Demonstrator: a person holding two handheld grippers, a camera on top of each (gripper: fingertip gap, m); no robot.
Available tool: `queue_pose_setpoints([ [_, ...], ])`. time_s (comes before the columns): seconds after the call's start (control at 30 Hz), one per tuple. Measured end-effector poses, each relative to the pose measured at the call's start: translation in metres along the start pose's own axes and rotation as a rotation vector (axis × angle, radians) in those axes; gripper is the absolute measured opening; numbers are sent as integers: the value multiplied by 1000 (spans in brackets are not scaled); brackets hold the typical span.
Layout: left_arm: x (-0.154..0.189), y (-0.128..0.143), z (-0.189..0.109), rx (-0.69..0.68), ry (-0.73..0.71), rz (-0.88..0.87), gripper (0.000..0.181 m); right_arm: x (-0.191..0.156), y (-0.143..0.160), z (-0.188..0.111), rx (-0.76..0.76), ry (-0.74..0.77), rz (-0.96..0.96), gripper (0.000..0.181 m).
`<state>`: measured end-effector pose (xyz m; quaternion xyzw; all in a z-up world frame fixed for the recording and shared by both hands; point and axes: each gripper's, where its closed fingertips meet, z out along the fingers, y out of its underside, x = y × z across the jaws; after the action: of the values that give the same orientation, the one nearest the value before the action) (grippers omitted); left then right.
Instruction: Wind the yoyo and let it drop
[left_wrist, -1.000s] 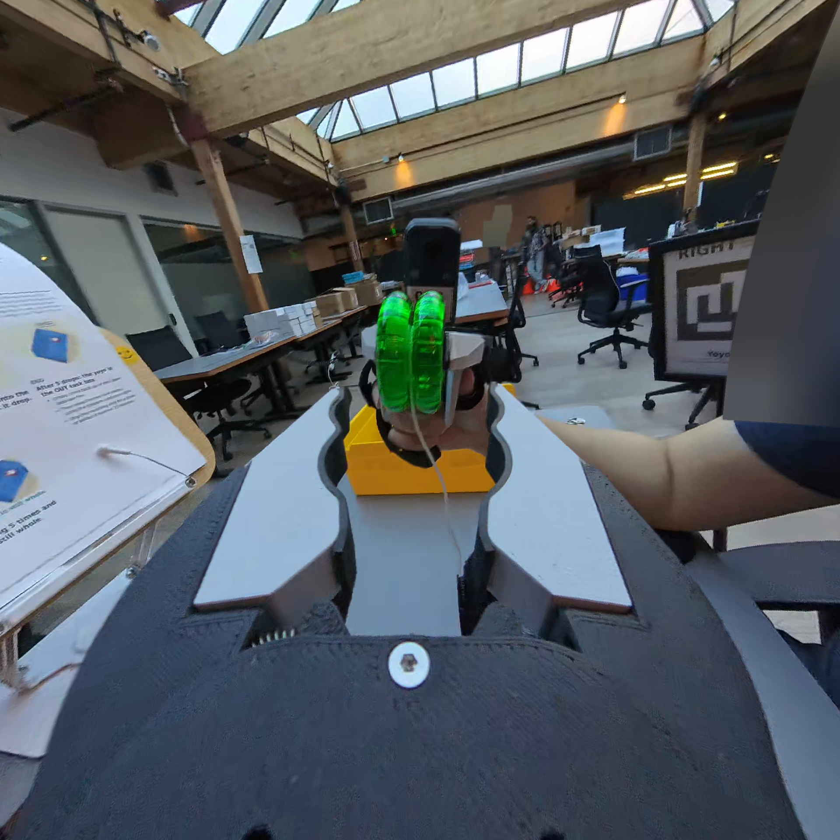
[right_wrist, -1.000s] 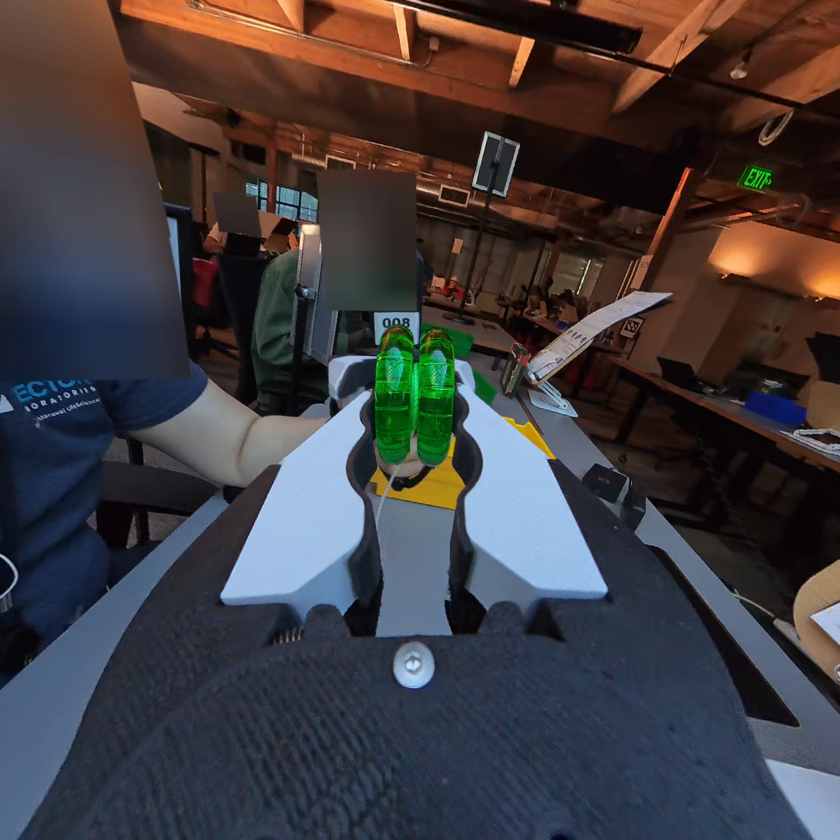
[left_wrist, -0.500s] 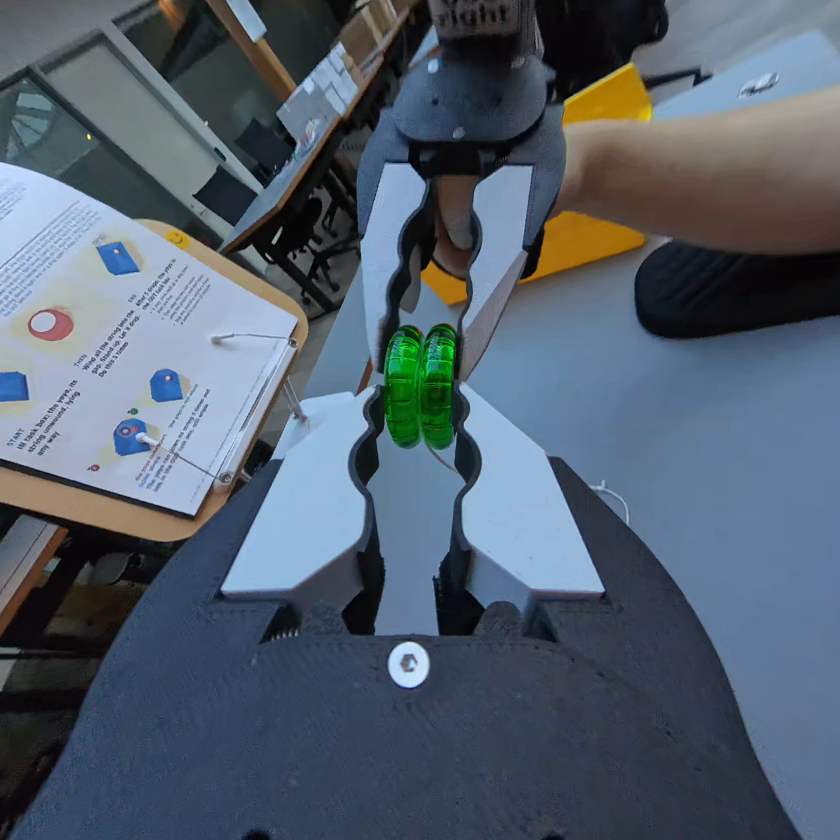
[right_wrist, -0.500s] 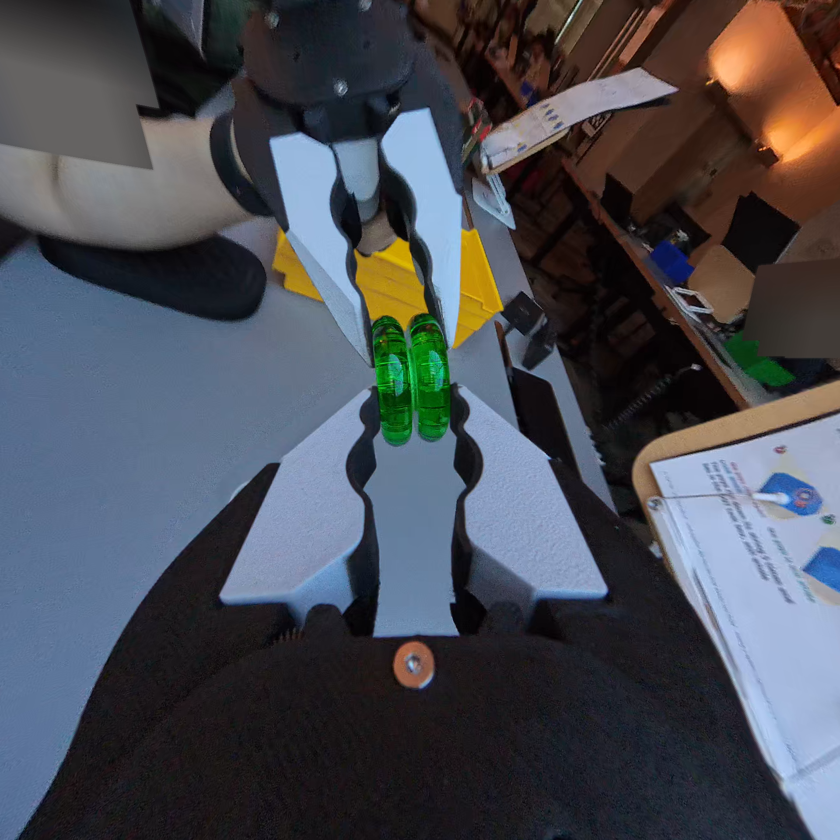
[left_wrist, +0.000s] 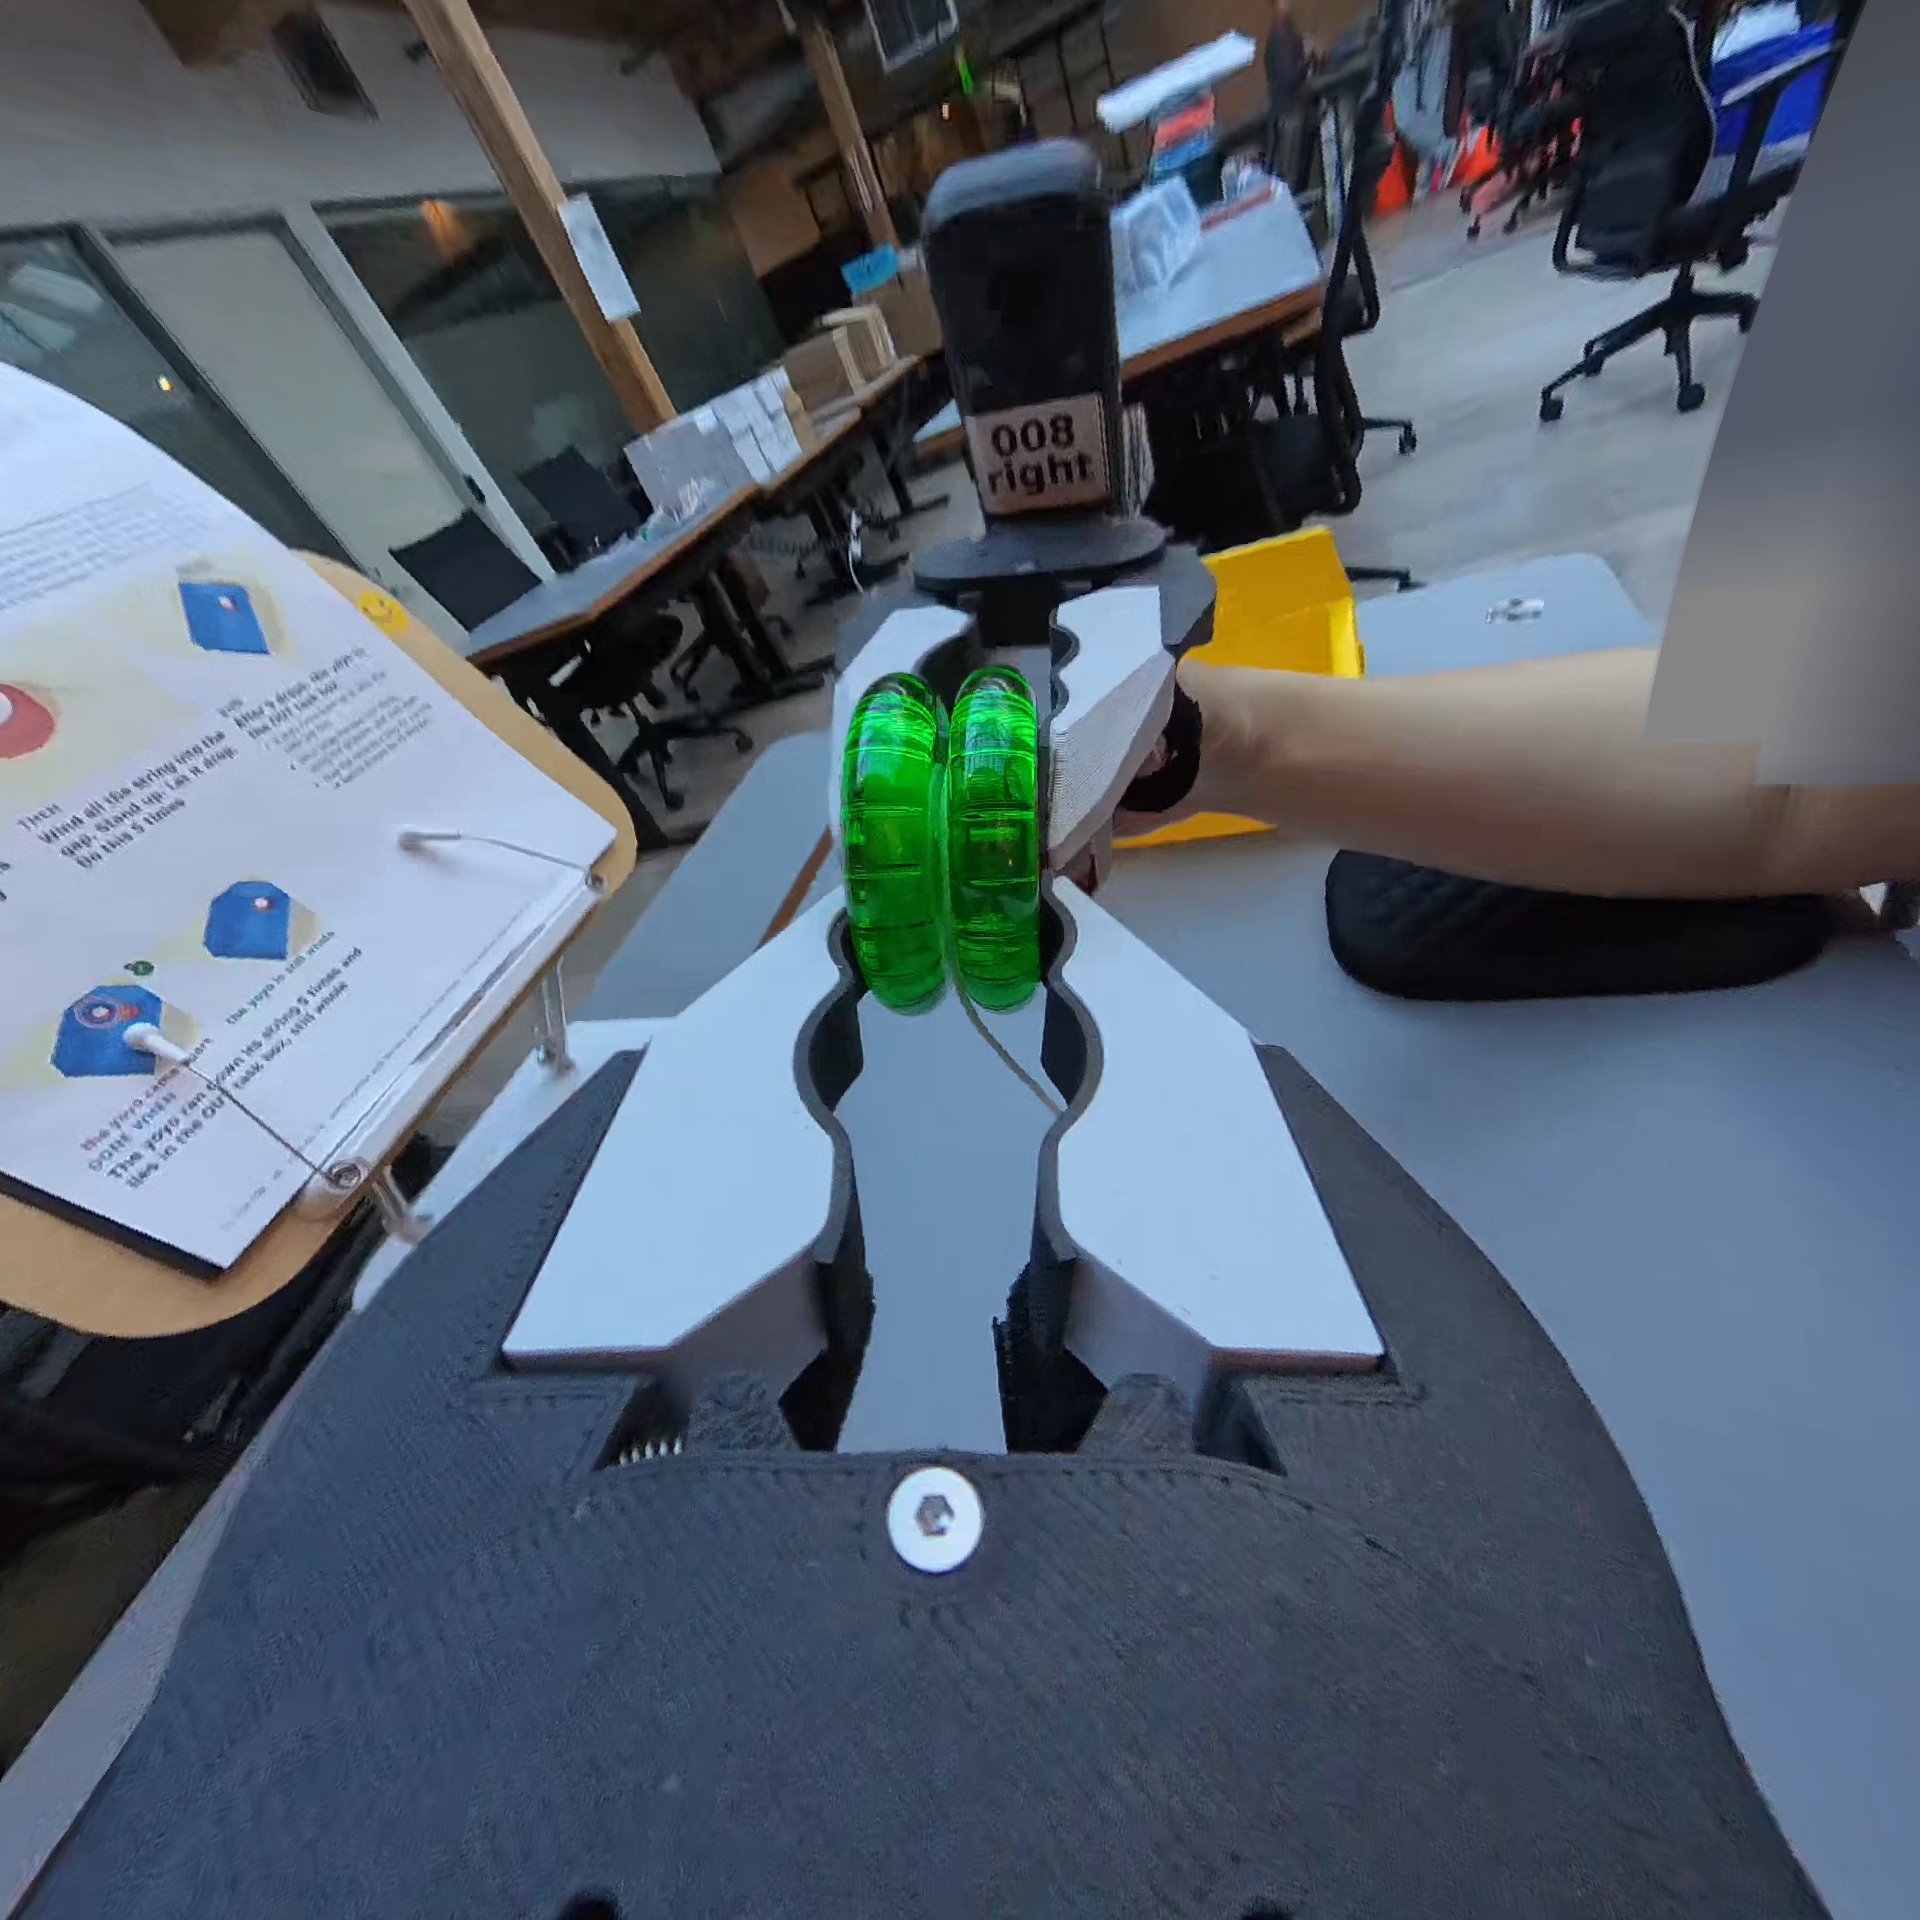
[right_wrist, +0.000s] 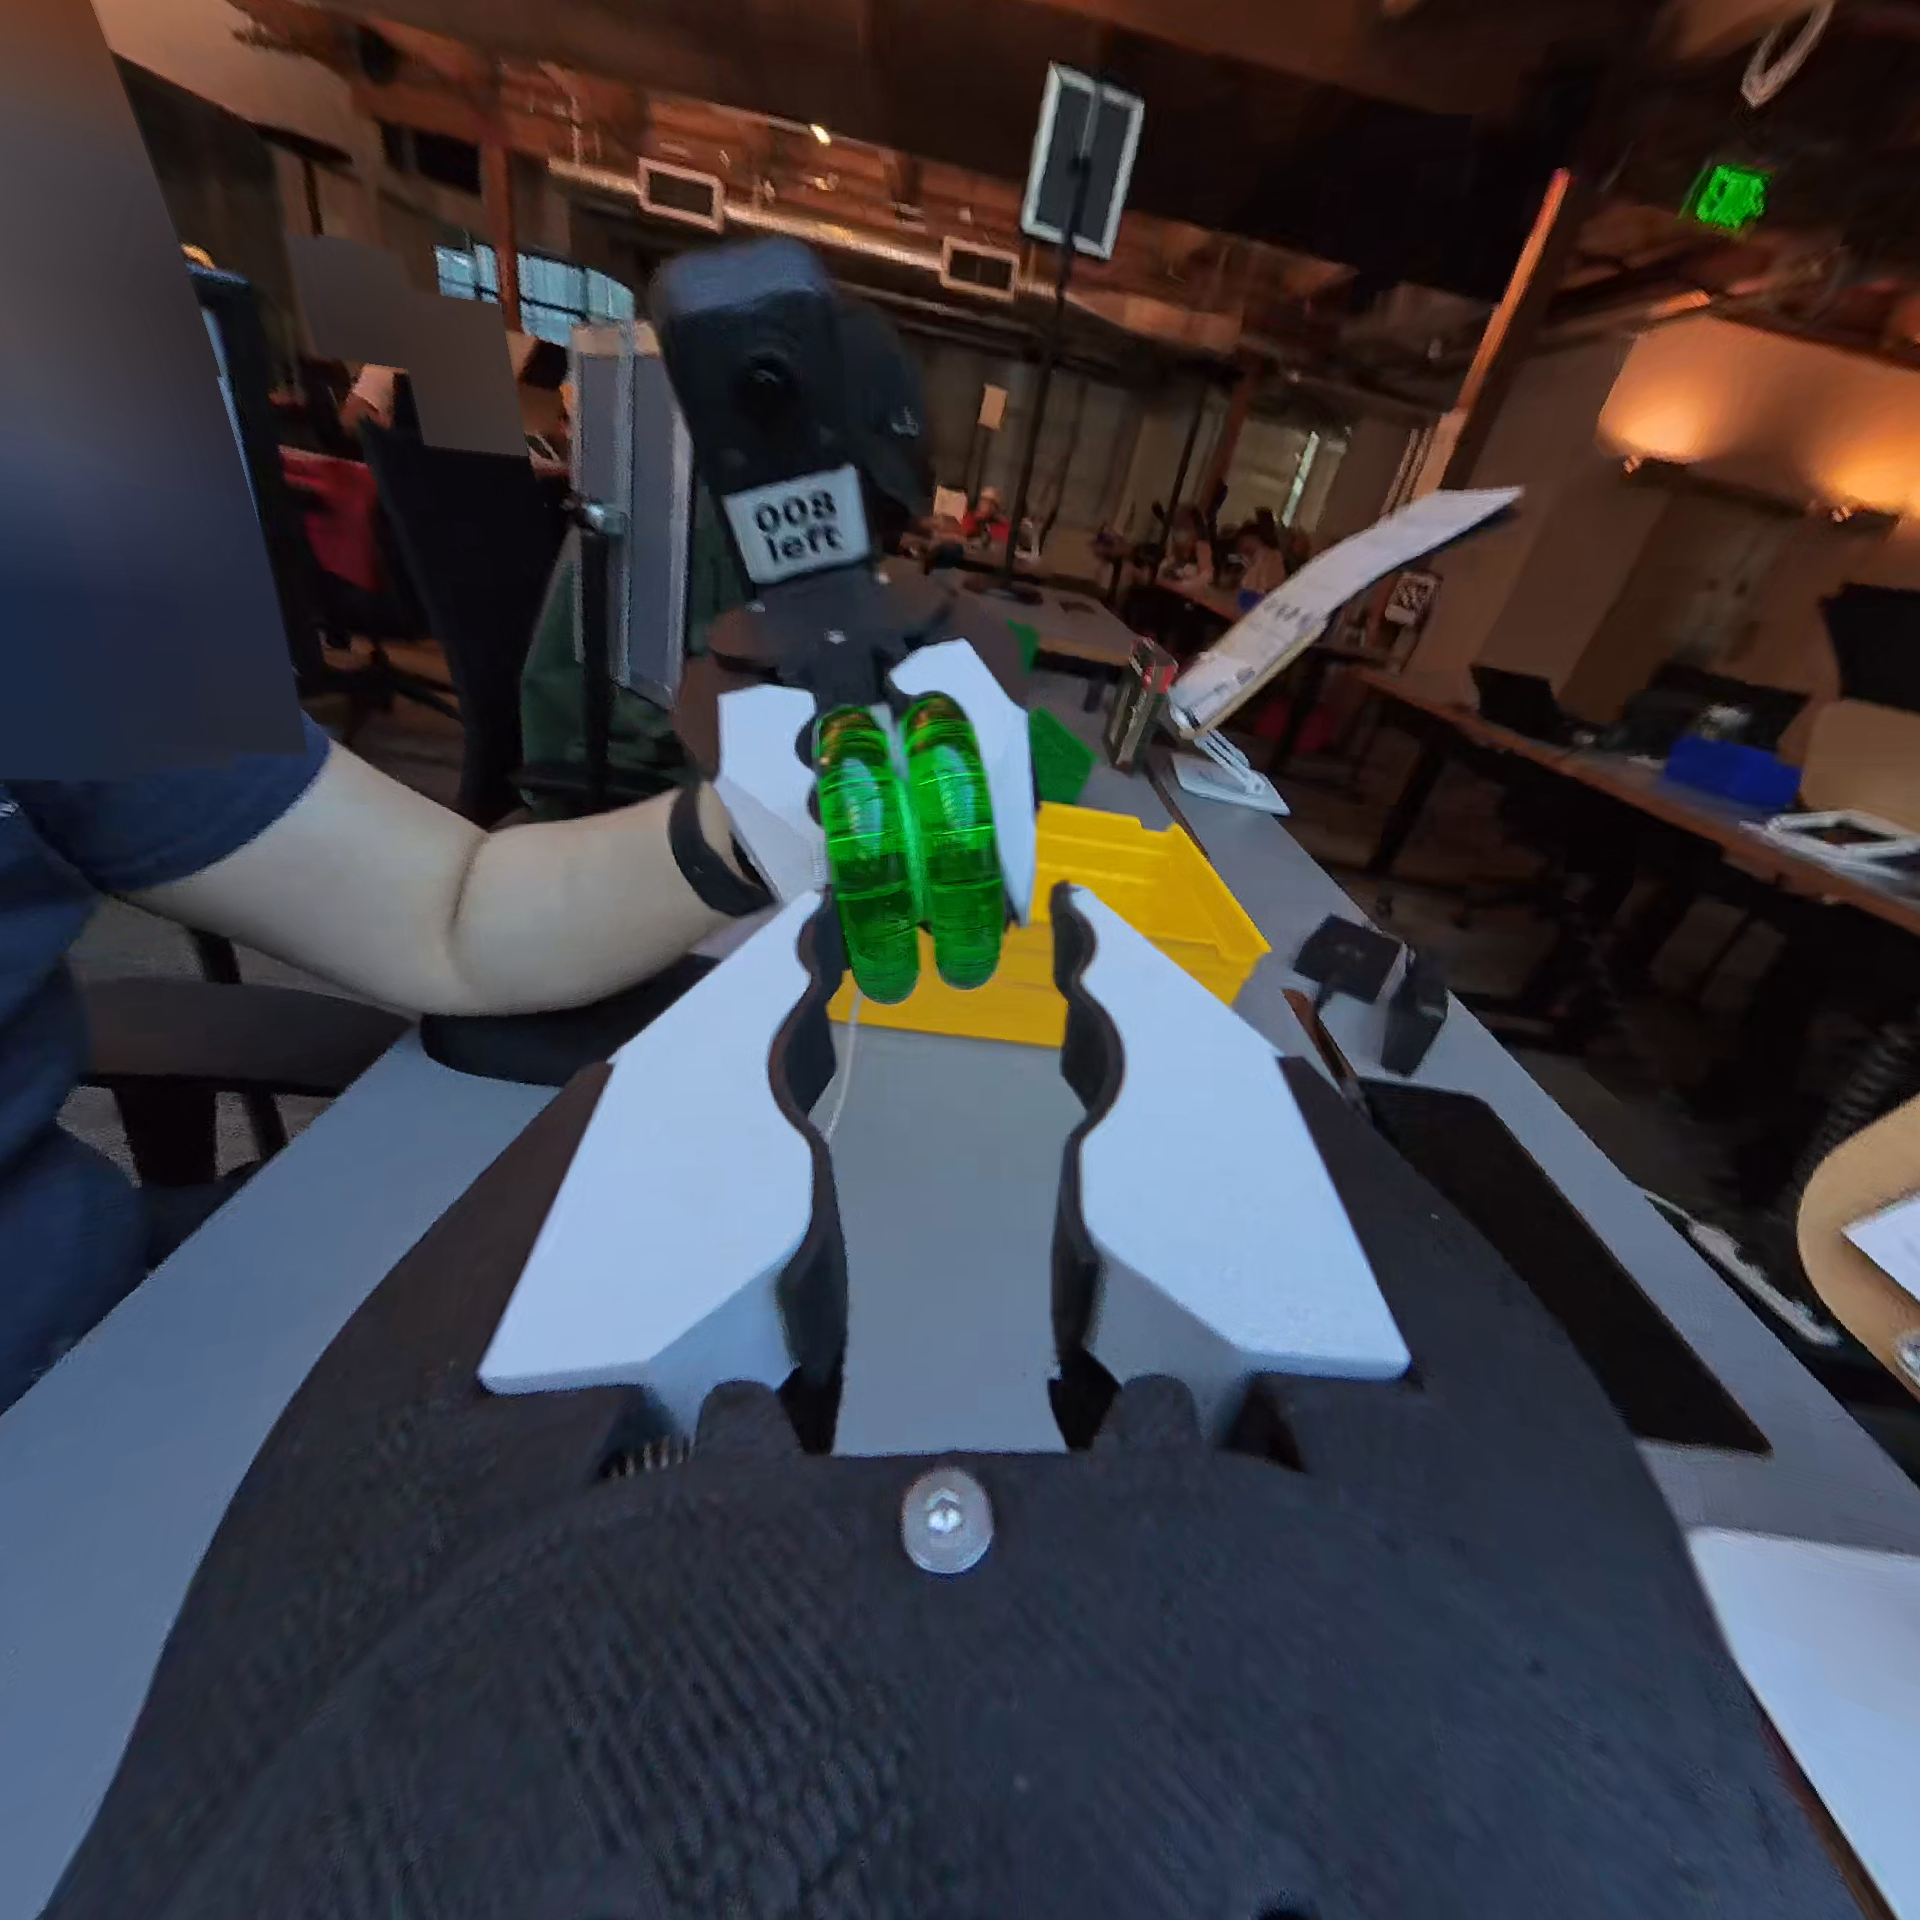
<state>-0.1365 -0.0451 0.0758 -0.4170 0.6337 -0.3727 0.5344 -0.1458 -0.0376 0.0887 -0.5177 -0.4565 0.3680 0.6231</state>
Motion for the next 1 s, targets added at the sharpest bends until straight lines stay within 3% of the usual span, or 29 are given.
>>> queue_pose_setpoints([
  [0.03,0,9,0,-74,-1,27,29,7,5,-1,-38,47,-4,56],
  [0.07,0,20,-1,-164,-14,72,29,10,8,-1,-79,81,-37,62],
  [0.13,2,41,-2,-327,-29,150,29,7,15,0,-183,108,-150,61],
  [0.23,13,58,-2,-453,24,154,29,-16,39,3,-380,14,-273,29],
  [0.3,15,61,-1,-467,32,161,29,-16,45,3,-426,21,-304,29],
  [0.37,10,50,0,-392,8,144,29,-13,35,2,-371,40,-269,29],
  [0.53,-1,-12,-5,59,28,-96,37,-12,-32,-8,81,25,-110,29],
  [0.6,-3,-16,-4,116,45,-164,46,-9,-47,-13,209,14,-46,28],
  [0.67,-5,-15,0,130,38,-165,48,-8,-44,-11,237,-11,5,28],
  [0.73,-4,-16,1,152,30,-142,31,-2,-30,-8,177,10,-2,29],
  [0.83,-15,0,2,31,0,-190,30,15,-12,-10,57,115,-72,29],
  [0.9,-27,15,0,-82,-66,-226,31,31,-5,-15,-45,262,-213,52],
  [1.0,-38,40,-4,-281,-174,-163,30,35,8,-15,-296,376,-486,57],
])
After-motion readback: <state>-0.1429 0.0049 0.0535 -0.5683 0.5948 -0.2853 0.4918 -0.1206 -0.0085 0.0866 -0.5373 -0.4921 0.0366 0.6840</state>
